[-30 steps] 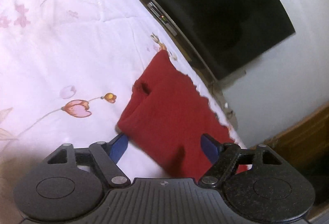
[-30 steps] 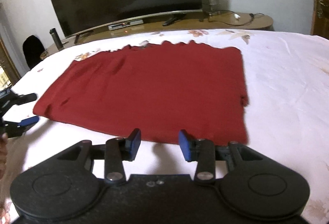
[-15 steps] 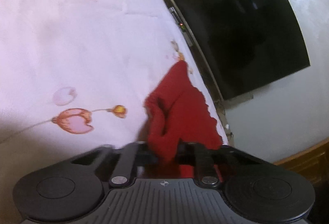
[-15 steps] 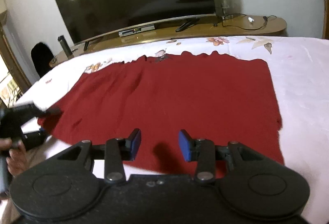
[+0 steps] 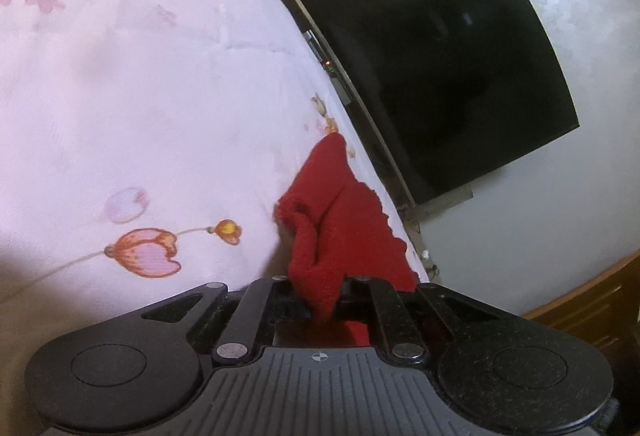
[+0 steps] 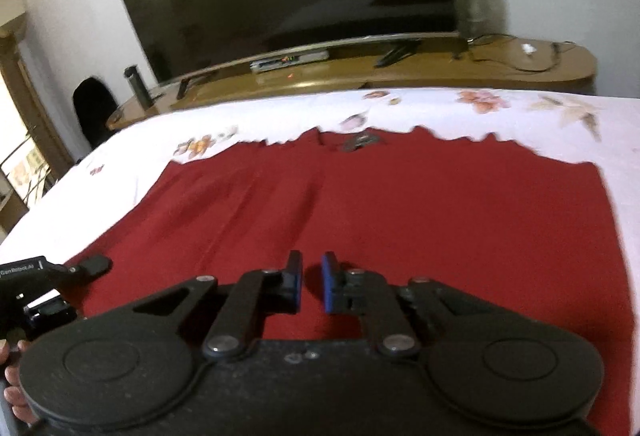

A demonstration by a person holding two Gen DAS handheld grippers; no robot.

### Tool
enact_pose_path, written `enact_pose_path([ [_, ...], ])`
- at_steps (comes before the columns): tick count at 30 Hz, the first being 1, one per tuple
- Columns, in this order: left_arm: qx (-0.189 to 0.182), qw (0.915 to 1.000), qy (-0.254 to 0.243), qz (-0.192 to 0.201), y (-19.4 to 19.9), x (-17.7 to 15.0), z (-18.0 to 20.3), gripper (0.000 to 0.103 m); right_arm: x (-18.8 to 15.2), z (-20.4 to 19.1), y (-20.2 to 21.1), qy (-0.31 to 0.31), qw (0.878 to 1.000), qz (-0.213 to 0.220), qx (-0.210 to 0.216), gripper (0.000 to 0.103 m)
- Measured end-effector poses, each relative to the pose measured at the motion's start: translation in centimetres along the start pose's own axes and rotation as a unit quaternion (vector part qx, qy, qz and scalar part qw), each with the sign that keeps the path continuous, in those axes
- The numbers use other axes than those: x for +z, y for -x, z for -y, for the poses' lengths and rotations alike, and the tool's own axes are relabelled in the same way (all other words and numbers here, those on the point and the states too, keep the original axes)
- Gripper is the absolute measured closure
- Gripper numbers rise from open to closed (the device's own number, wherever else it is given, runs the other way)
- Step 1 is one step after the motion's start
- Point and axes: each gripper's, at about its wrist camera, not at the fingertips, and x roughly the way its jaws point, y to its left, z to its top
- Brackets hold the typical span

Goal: Fold small clothes

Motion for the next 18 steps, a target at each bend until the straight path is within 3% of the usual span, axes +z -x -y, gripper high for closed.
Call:
enact_pose_path([
  [2, -0.005, 0.9999, -0.009, 0.002, 0.0, 0.3, 0.4, 0.095, -0.3, -0.1, -2.0, 0.016, 0.999, -0.025, -0.021, 0.097],
  [5, -0.026, 0.9991, -0.033, 0.009, 0.4, 0.9, 1.9, 0.095, -0.5, -0.1, -2.0, 0.026, 0.999, -0.017, -0.020, 0.097],
  [9, -0.065, 0.9912, -0.114, 0.013, 0.5, 1.7, 6.6, 0.095, -1.0, 0.1, -1.9, 0.025, 1.000, -0.008, -0.013, 0.098],
  [14, -0.130, 0.9647, -0.228, -0.024, -0.8, 1.1, 14.6, 0.095, -1.2, 1.4, -1.7, -0.021, 1.000, 0.001, 0.009, 0.099],
  [18, -0.183, 0.9408, -0.277, -0.067, -3.4, -1.7, 20.3, 0.095, -1.0, 4.1, -1.0, -0.114, 0.992, 0.000, 0.048, 0.103],
])
